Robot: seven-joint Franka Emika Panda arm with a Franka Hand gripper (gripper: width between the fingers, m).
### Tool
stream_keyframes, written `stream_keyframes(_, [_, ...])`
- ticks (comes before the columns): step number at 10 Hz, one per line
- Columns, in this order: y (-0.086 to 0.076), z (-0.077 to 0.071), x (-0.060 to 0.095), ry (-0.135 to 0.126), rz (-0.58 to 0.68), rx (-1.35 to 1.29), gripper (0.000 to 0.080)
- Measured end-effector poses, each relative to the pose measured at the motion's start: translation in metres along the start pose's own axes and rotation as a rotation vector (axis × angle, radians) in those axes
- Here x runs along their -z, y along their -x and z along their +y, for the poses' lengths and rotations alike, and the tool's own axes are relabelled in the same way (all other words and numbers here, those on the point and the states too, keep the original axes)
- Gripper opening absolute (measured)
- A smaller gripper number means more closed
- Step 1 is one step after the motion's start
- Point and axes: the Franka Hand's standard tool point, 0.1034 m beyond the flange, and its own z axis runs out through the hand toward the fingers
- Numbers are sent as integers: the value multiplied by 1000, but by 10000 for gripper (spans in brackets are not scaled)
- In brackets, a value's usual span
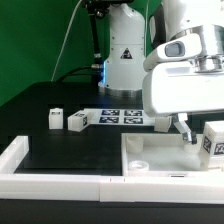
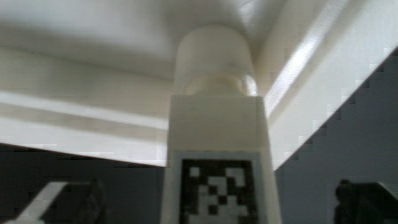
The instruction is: Assemble one leg
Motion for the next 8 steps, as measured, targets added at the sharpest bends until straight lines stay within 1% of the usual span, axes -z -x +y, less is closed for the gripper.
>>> stream_keyframes(1, [-3,1,4,-1,-9,1,649])
stream_keyframes(3, [-13,11,7,-1,-31,25,649])
stream_keyframes(4, [-18,12,7,-10,-59,26,649])
stream_keyframes(5, [-19,11,7,-9,-54,26,649])
stream_keyframes(6, [-11,5,5,-34,-141,17,649])
stream_keyframes(7, [-12,-1,7,-58,-228,5,649])
stream_keyframes(8, [-12,-3,9,-70,-331,-33,649])
